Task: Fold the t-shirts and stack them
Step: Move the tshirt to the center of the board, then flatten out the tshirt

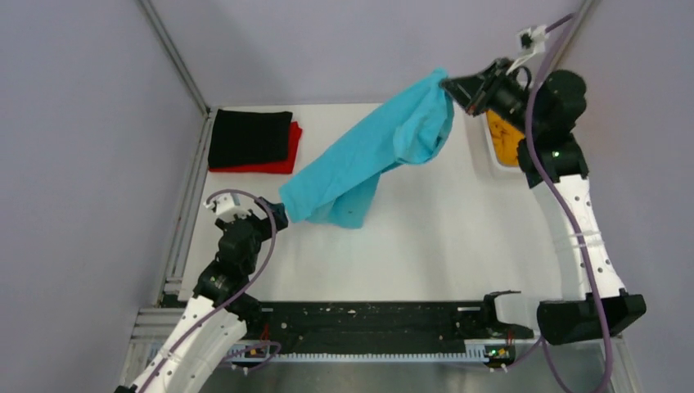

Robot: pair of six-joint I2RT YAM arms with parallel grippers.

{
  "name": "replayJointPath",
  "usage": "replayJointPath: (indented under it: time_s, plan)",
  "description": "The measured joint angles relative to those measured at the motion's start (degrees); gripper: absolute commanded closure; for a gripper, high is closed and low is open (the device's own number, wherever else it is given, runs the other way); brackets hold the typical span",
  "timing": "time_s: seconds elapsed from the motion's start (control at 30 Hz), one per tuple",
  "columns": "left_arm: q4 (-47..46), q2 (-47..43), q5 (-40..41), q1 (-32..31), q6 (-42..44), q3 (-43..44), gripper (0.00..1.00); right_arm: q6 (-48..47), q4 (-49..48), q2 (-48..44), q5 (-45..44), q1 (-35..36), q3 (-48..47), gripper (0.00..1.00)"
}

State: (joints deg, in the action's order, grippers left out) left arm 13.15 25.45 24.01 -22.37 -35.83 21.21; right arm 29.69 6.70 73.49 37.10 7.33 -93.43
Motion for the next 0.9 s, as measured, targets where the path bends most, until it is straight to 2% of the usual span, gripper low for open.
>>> replayJointPath:
  time_s: [0.03, 0.07, 0.1, 0.17, 0.2, 0.3, 0.43, 0.7, 0.8, 0.9]
  plan:
    - [0.2, -0.1, 0.2, 0.0, -0.2, 0.0, 0.01, -0.3, 0.0, -1.7, -2.0, 0.0, 5.2, 0.76]
    - [0.5, -0.2, 0.3, 0.0, -0.4, 0.0, 0.01, -0.5, -0.3, -3.4, -4.3, 0.0, 11.3, 0.53]
    - [0.9, -0.2, 0.6, 0.0, -0.7, 0.0, 0.01, -0.3, 0.1, -4.9, -6.8, 0.0, 17.5, 0.34]
    - [2.1, 0.1, 1.0, 0.0, -1.8, 0.3, 0.01, 0.1, 1.0, -5.7, -11.8, 0.0, 28.2, 0.11]
    - [2.7, 0.5, 1.2, 0.0, -2.4, 0.6, 0.01, -0.2, 1.9, -5.2, -14.7, 0.0, 33.3, 0.04]
    - [5.2, 2.6, 0.9, 0.0, -4.7, 2.2, 0.01, -0.4, 7.0, -2.9, -21.6, -0.1, 42.3, 0.01]
    - [8.9, 6.6, -0.8, 0.0, -7.5, 4.5, 0.01, -0.8, 9.6, -4.2, -26.3, -0.1, 45.4, 0.01]
    - [17.4, 11.6, -15.8, -0.1, -14.4, 5.9, 0.02, -0.8, 9.1, -18.7, -31.6, -0.1, 52.4, 0.01]
    - [18.9, 12.8, -21.2, -0.5, -18.3, 3.2, 0.06, -0.5, 9.2, -22.2, -33.7, -0.1, 56.3, 0.01]
    - [21.6, 14.6, -24.7, -1.5, -21.7, 0.2, 0.14, 0.1, 9.3, -24.0, -36.7, -0.1, 59.5, 0.01]
